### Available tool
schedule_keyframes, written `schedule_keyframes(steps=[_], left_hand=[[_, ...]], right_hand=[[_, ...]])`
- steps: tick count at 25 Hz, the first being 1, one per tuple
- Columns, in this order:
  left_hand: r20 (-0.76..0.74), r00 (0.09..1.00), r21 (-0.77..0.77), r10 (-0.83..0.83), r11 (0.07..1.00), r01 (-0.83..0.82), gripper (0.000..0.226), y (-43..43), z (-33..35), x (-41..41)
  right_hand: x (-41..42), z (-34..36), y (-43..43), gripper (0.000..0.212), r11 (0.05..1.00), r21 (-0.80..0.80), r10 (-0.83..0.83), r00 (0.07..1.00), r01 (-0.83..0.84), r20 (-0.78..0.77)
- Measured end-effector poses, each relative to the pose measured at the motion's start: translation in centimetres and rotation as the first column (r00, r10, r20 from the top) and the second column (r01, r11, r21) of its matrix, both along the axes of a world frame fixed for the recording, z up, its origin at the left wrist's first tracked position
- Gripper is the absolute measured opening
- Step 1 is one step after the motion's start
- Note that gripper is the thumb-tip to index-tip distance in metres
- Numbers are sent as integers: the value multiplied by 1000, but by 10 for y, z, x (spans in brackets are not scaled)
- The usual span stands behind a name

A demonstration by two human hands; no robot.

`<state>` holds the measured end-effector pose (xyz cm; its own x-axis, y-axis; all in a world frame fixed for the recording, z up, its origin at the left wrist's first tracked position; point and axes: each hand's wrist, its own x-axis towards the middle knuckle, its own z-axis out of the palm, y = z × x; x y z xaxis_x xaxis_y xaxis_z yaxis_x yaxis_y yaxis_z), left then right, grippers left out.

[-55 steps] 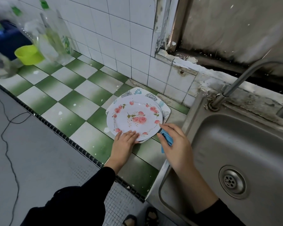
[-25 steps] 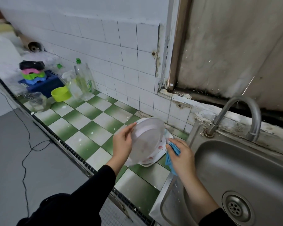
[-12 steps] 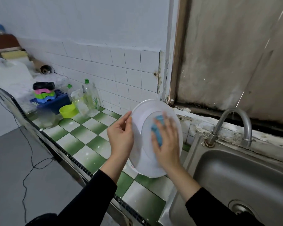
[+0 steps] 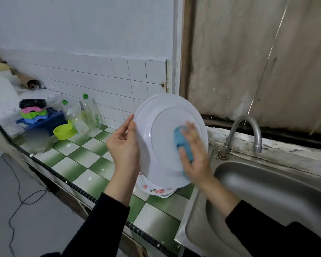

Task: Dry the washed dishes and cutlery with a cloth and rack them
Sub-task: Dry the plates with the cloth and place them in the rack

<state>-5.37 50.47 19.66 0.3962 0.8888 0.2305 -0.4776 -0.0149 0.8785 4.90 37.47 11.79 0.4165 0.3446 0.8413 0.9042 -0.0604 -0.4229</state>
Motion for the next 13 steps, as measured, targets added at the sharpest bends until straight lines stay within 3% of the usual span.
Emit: schedule_keyframes(steps=[2, 3, 4, 6, 8, 9, 10, 11, 13], left_hand=[[-28, 997, 55, -66, 996, 67, 25, -15, 2, -5], [-49, 994, 77, -101, 992, 104, 25, -27, 0, -6], [-67, 990, 89, -124, 988, 129, 25, -36, -2, -6], [-65, 990, 68, -128, 989, 132, 25, -44, -4, -3], [-15, 993, 2, -117, 993, 117, 26, -38, -2, -2], [12, 992, -25, -123, 992, 123, 25, -33, 0, -3], [27, 991, -36, -135, 990, 136, 24, -30, 1, -6], [26, 988, -27, -149, 988, 150, 24, -29, 2, -8], [-2, 984, 28, -177, 984, 177, 24, -39, 2, -12]], right_hand=[[27, 25, -6, 46, 961, 120, -196, 917, 251, -348], [29, 39, -3, 48, 946, 130, -209, 864, 298, -458], [22, 50, 3, 49, 958, 125, -174, 869, 258, -463], [-6, 51, 8, 49, 997, 34, -55, 982, 63, -178], [-25, 30, -8, 49, 978, -189, 119, 979, -87, 164], [-16, 23, -23, 49, 965, -255, 127, 963, -64, 237], [-3, 23, -35, 49, 971, -237, 70, 975, -19, 209], [11, 26, -43, 49, 984, -172, -38, 996, 51, 80], [28, 49, -46, 50, 977, -20, -208, 945, 210, -250]])
